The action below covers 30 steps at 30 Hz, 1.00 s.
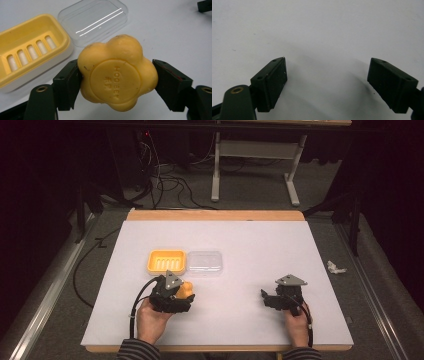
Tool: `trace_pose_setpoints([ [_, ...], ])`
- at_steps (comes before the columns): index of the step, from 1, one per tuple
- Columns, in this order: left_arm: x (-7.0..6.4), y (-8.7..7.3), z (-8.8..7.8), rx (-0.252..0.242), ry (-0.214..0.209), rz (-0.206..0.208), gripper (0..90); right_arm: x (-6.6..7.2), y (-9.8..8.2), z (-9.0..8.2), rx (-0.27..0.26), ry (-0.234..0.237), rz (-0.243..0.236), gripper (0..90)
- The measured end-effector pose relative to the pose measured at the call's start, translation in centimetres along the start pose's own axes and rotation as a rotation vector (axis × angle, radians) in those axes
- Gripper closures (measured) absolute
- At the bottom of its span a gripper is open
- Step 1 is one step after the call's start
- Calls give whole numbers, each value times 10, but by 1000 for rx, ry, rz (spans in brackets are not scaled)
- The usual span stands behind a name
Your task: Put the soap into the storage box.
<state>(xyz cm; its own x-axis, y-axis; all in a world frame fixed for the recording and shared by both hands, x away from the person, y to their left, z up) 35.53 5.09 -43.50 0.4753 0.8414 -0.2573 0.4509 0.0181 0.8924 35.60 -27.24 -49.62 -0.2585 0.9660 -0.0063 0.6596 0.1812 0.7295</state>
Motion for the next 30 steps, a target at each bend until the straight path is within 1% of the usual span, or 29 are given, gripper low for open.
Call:
trace_pose_setpoints([
  [2,2,4,0,-5,-4,-19,277,0,0,0,0,0,0,165],
  [5,4,10,1,-12,-3,-35,277,0,0,0,0,0,0,165],
  [6,6,11,1,-8,-3,-31,277,0,0,0,0,0,0,165],
  [11,10,19,4,-22,-2,-55,276,0,0,0,0,0,-3,165],
  [14,13,24,6,-27,5,-55,277,0,0,0,-1,0,-3,165],
  [17,17,32,7,-40,10,-66,277,0,0,0,-1,-1,-3,165],
  [18,17,32,7,-40,10,-66,276,0,0,0,-1,-1,-3,165],
  [25,30,44,11,-54,23,-126,276,0,0,0,0,0,0,165],
  [30,34,48,14,-52,36,-114,276,0,0,0,0,1,-1,166],
])
Point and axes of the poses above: each handheld gripper's, and its own axes: z roughly forward along the jaws, y roughly out of its top, x roughly to its left, the point moved 2 cm from there along z, roughly forward along the jaws, and after that the axes turned 7 degrees about z, right-handed, at the moved point
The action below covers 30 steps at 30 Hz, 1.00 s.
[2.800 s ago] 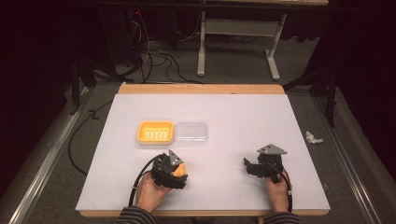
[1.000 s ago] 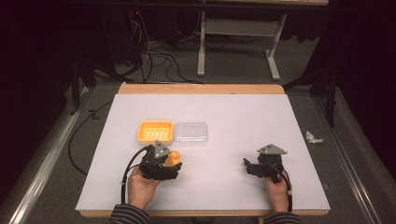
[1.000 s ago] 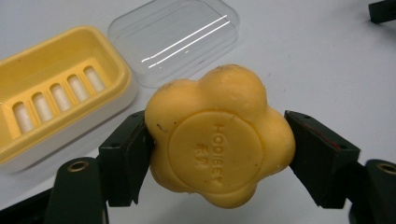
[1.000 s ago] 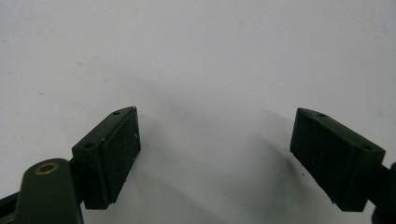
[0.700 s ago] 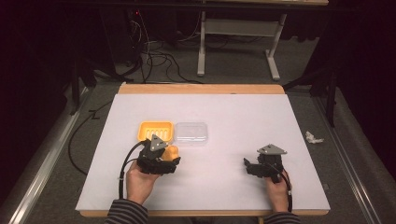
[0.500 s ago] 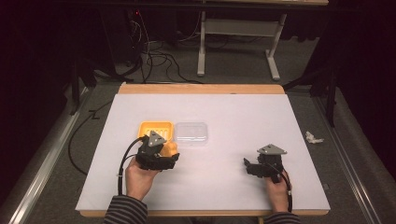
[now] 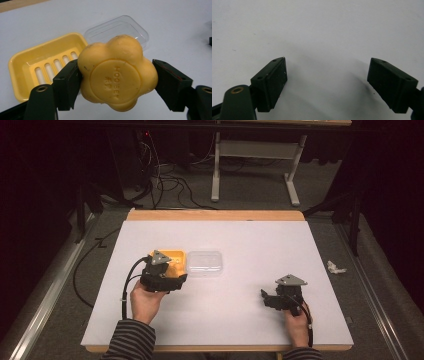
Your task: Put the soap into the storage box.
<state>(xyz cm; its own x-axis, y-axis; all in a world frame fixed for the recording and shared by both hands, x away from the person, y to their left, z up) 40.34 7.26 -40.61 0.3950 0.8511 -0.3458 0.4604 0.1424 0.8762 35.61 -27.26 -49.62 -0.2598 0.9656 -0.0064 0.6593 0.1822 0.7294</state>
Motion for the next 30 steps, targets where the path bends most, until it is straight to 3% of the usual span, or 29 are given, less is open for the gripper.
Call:
trace_pose_setpoints([
  [8,5,9,7,-1,19,11,277,0,0,0,1,1,1,166],
  [15,11,18,12,-13,32,-8,277,0,0,0,1,3,2,167],
  [25,17,21,23,-3,59,9,276,0,0,0,1,3,2,166],
  [30,24,24,31,-17,87,-23,276,0,0,0,-3,-2,-6,166],
])
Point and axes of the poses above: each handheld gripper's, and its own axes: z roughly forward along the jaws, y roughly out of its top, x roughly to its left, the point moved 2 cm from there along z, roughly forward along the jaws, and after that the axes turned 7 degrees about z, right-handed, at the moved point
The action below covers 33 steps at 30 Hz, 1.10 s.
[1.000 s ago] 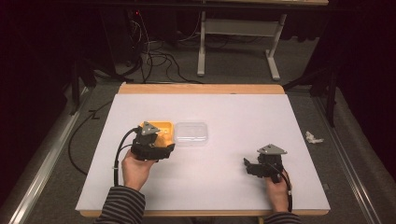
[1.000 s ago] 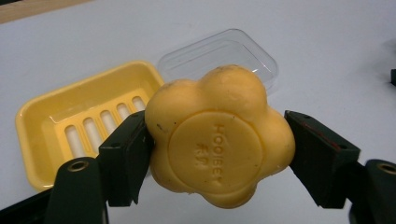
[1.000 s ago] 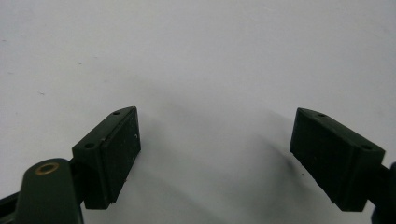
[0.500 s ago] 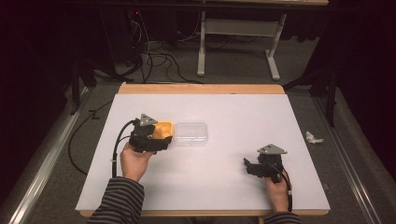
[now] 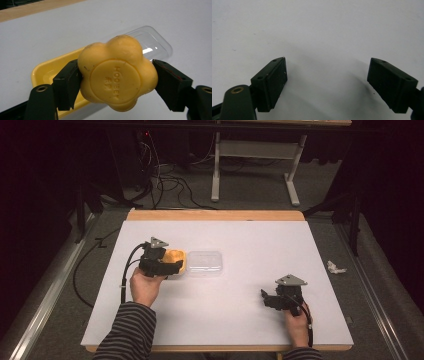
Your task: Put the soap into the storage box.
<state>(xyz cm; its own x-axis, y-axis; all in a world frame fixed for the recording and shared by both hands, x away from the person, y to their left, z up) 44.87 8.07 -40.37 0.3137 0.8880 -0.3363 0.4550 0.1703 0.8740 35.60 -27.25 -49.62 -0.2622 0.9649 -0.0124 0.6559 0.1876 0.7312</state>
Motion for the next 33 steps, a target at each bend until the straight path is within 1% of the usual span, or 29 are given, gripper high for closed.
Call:
trace_pose_setpoints([
  [2,2,1,2,-9,6,-8,276,0,0,0,4,0,-2,166],
  [5,5,0,8,-3,21,3,276,0,0,0,0,1,2,166],
  [11,13,-2,19,-12,61,9,276,0,0,0,0,1,2,166],
  [14,15,-3,25,4,79,27,276,0,0,0,0,0,2,166],
  [16,17,-5,30,14,100,47,276,0,0,0,1,0,-1,166],
  [18,19,-5,34,16,115,50,276,0,0,0,0,0,-1,166],
  [20,21,-5,37,22,120,45,276,0,0,0,2,-1,-2,166],
  [23,25,-8,42,41,134,41,276,0,0,0,2,-1,-2,166],
  [25,27,-11,45,56,145,48,276,0,0,0,1,-1,-2,166],
  [33,33,-19,59,90,176,50,276,0,0,0,1,-1,-2,166],
])
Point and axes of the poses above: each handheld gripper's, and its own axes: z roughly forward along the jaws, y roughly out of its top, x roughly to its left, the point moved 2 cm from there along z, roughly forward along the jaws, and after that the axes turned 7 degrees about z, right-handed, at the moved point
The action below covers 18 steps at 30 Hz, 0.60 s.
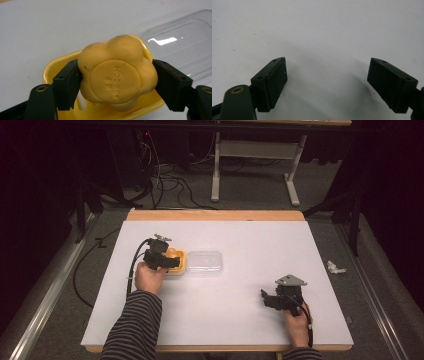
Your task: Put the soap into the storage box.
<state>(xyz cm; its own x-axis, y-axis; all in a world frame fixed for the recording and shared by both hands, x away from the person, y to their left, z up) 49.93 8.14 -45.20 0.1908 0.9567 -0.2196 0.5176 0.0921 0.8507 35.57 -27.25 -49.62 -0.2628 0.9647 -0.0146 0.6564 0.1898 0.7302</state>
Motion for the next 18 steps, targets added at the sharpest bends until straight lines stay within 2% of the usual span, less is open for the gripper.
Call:
trace_pose_setpoints([
  [3,2,-3,5,16,14,3,275,0,0,0,0,-1,0,166],
  [7,4,-6,9,26,22,-22,275,0,0,0,-1,-1,-1,166],
  [9,4,-7,11,25,32,-21,275,0,0,0,-1,0,-1,166],
  [15,5,-9,14,34,34,-17,273,0,0,0,-1,-1,-1,166],
  [18,6,-8,16,40,32,-38,271,0,0,0,0,-1,-1,166],
])
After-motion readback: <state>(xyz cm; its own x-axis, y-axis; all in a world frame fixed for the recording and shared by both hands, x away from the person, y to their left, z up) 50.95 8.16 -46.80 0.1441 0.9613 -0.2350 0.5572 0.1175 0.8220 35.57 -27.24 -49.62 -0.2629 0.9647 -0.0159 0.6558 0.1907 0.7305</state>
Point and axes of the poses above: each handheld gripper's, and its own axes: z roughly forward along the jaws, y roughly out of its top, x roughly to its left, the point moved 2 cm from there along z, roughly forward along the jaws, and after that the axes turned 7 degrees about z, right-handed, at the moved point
